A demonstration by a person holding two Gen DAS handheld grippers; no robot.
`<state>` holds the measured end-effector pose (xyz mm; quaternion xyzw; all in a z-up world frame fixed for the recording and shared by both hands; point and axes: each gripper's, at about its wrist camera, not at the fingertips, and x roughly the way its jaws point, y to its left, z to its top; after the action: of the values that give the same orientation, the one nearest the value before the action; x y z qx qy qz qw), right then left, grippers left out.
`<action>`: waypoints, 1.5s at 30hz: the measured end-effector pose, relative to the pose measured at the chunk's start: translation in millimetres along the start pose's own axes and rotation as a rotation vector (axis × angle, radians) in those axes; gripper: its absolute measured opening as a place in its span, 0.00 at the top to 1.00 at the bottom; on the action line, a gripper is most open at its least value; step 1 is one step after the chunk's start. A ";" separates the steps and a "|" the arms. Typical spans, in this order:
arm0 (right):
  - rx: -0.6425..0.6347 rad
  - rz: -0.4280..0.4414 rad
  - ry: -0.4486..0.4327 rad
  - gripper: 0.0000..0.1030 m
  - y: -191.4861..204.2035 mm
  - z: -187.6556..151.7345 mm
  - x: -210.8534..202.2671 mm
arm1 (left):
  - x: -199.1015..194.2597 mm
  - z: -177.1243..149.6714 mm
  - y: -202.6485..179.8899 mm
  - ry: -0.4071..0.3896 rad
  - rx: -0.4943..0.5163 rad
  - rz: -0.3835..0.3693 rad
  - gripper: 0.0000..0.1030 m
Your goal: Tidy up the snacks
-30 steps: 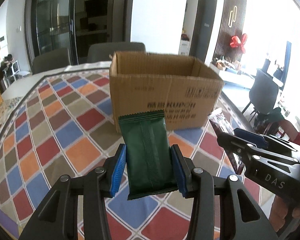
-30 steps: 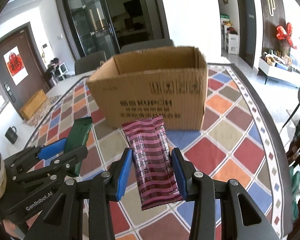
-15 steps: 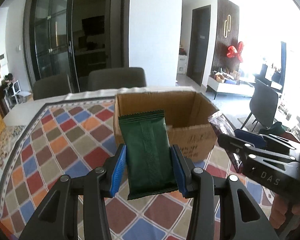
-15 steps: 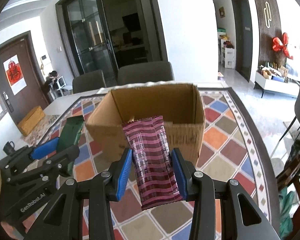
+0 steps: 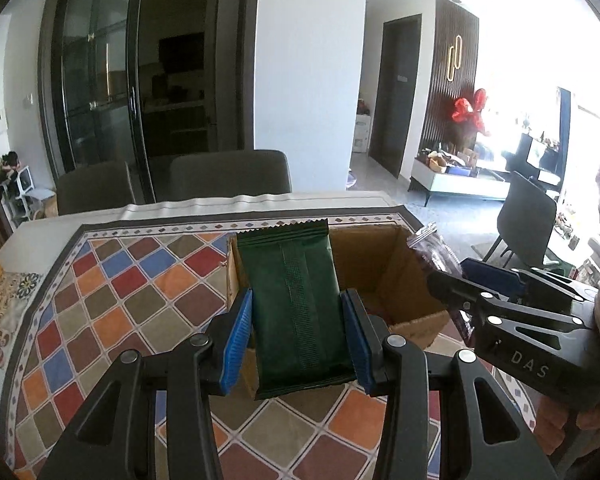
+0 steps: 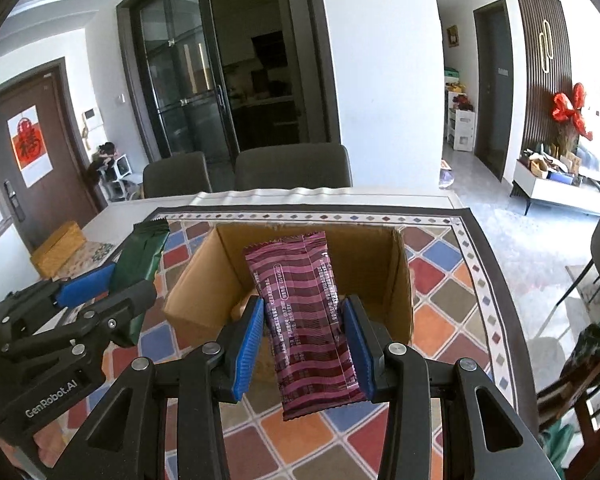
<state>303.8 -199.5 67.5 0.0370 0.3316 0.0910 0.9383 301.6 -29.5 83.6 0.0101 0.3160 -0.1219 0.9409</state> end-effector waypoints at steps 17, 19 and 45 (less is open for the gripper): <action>-0.007 -0.034 0.057 0.59 -9.2 36.9 50.0 | 77.5 24.7 8.6 0.173 -0.038 -0.035 0.57; 0.004 -0.040 0.067 0.59 -11.8 37.4 54.8 | 82.2 25.2 8.3 0.179 -0.032 -0.019 0.54; 0.026 -0.075 -0.019 0.38 0.2 -18.3 -20.8 | -35.1 -31.8 -6.4 -0.046 0.033 0.083 0.34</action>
<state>276.4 -203.2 66.1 0.0376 0.3250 0.0513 0.9436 254.2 -24.9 79.5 0.0360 0.2916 -0.0881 0.9518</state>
